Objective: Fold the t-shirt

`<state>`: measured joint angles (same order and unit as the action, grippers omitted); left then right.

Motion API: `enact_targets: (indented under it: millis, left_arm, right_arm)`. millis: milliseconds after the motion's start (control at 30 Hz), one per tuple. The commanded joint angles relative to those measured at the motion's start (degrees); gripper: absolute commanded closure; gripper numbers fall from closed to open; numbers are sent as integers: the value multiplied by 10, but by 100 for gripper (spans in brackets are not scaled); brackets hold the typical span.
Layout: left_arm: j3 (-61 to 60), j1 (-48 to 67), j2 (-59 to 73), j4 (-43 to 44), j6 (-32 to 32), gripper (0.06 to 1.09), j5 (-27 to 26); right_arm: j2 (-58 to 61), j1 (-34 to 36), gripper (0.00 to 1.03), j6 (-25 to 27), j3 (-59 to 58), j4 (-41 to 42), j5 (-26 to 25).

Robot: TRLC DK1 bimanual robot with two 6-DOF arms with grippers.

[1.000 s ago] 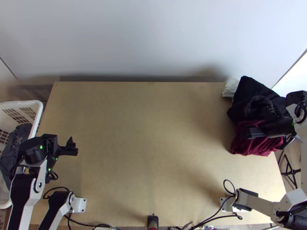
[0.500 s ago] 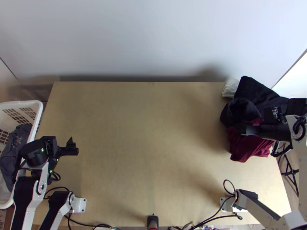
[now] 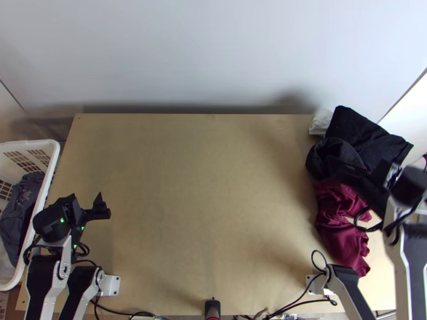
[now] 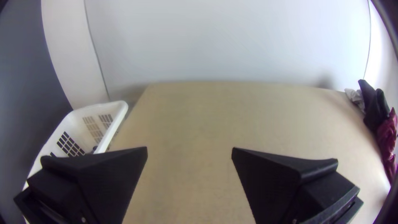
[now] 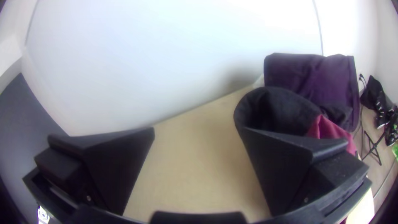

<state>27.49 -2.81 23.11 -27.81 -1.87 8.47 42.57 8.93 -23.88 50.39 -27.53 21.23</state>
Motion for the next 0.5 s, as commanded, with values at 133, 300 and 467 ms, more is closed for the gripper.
enact_targets:
  millis: [133, 300, 467]
  left_arm:
    - [-80, 1, -22, 58, 46, 10, -3]
    - [-109, 1, -57, 80, 61, 10, -27]
    - [-141, 11, -103, 116, 68, 10, -43]
  right_arm:
    - [-163, -31, 5, -55, -230, 182, -94]
    - [-196, -95, 5, -48, -315, 266, -177]
    - [-215, -138, 7, -38, -353, 320, -227]
